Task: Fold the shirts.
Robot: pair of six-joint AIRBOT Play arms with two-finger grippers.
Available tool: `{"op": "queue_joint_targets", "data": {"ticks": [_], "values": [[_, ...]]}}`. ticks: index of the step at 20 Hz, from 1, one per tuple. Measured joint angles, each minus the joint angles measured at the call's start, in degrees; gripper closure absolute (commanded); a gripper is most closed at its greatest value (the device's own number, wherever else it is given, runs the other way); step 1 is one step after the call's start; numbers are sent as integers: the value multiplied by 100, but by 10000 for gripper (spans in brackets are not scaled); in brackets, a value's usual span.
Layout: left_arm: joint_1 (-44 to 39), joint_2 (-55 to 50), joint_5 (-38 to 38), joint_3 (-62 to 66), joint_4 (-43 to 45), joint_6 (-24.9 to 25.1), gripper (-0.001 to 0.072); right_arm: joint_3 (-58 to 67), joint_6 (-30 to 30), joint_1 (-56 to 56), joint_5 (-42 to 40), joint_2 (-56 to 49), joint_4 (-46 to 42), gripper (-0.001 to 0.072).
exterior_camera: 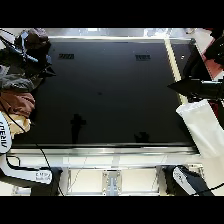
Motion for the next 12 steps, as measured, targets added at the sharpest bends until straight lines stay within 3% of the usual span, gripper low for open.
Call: {"op": "queue_joint_targets", "data": {"ticks": [12], "values": [[0, 0, 0, 0, -2, 2, 694, 0, 17, 0, 59, 0, 11, 200]]}}
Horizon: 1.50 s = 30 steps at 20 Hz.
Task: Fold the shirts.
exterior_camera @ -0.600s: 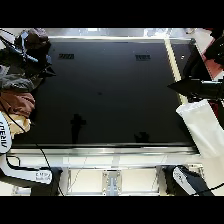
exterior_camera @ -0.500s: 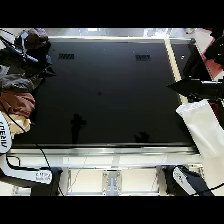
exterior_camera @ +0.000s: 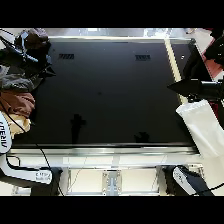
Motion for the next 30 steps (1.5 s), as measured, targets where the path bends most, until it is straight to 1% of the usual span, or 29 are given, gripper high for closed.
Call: {"op": "queue_joint_targets", "data": {"ticks": [3, 4, 5, 6, 7, 9, 10, 12, 13, 14, 16, 19, 23, 26, 27, 29, 30], "values": [[0, 0, 0, 0, 0, 0, 690, 0, 0, 0, -7, 0, -2, 200], [0, -7, 7, 0, 7, 0, 633, 0, 0, 0, -22, 0, -9, 200], [0, -22, 70, 0, 39, 4, 465, 0, -2, 0, -48, 0, -35, 200], [7, -42, 177, 0, 140, 92, 218, 0, -2, 0, -94, 0, -72, 199], [26, -50, 293, 0, 337, 229, 66, 0, -4, 0, -155, 0, -127, 200], [85, -66, 586, 0, 1104, 457, 60, 0, -7, 2, -278, 0, -179, 200], [136, -74, 715, 0, 1722, 492, 61, 0, -7, 0, -354, 0, -203, 200], [310, -109, 872, -2, 3071, 293, 62, 0, -9, 0, -481, 0, -229, 200], [444, -129, 916, -2, 3609, 170, 62, 0, -9, 0, -542, 0, -258, 200], [623, -164, 962, -4, 4050, 68, 62, 0, -9, 0, -610, 0, -260, 200], [1034, -297, 975, -4, 4623, -63, 62, 0, -7, 0, -778, 0, -267, 200], [1683, -627, 870, -4, 4833, -162, 62, 0, 7, 0, -990, 0, -271, 201], [2361, -1202, 787, -7, 4319, -216, 62, 0, 181, 0, -1147, 0, -275, 200], [2583, -1676, 761, -9, 3989, -221, 159, 0, 354, 0, -1198, 0, -273, 201], [2610, -1808, 761, -9, 3919, -219, 217, 0, 411, 0, -1209, 0, -271, 201], [2647, -2050, 807, -9, 3748, -210, 245, 0, 514, 0, -1220, 0, -267, 201], [2656, -2138, 870, -9, 3637, -192, 522, 0, 566, 0, -1222, 0, -258, 201]]}}
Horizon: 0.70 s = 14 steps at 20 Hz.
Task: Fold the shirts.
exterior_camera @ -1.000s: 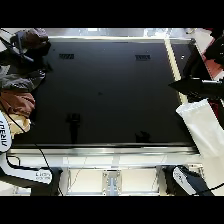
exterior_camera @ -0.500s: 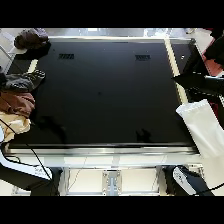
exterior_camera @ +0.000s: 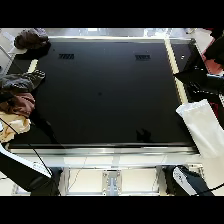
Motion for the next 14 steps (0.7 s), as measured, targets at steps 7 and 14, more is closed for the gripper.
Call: {"op": "queue_joint_targets", "data": {"ticks": [7, 14], "values": [[-7, 181, 101, 0, -1338, 291, 696, 0, 160, 0, -22, 0, 92, 201], [-262, 1867, -251, 2, -4240, 953, 696, 0, 179, 0, -140, 0, 120, 397]]}}
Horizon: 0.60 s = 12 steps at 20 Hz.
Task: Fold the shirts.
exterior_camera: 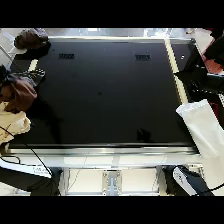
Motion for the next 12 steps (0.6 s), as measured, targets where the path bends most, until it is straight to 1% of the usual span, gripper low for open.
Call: {"op": "queue_joint_targets", "data": {"ticks": [3, 6, 7, 8, 9, 11, 12], "values": [[-601, 680, -431, 2, -953, 260, 696, 90, 4, 0, -247, 2, 15, 397], [-1639, 1099, -901, 2, -1344, 367, 693, 350, 2, 0, -407, 2, 17, 396], [-2039, 1167, -1001, 2, -1432, 389, 553, 459, 2, 0, -437, 2, 13, 396], [-2446, 1209, -1069, 2, -1480, 426, 189, 586, 0, 0, -463, 2, 11, 395], [-2874, 1233, -1088, 2, -1521, 570, -3, 715, -4, 0, -468, 2, -11, 394], [-3574, 1237, -949, 2, -1340, 1014, -13, 964, -44, 0, -498, 2, -131, 373], [-3825, 1239, -765, 2, -1036, 1178, -11, 1080, -74, 0, -496, 2, -221, 373]]}}
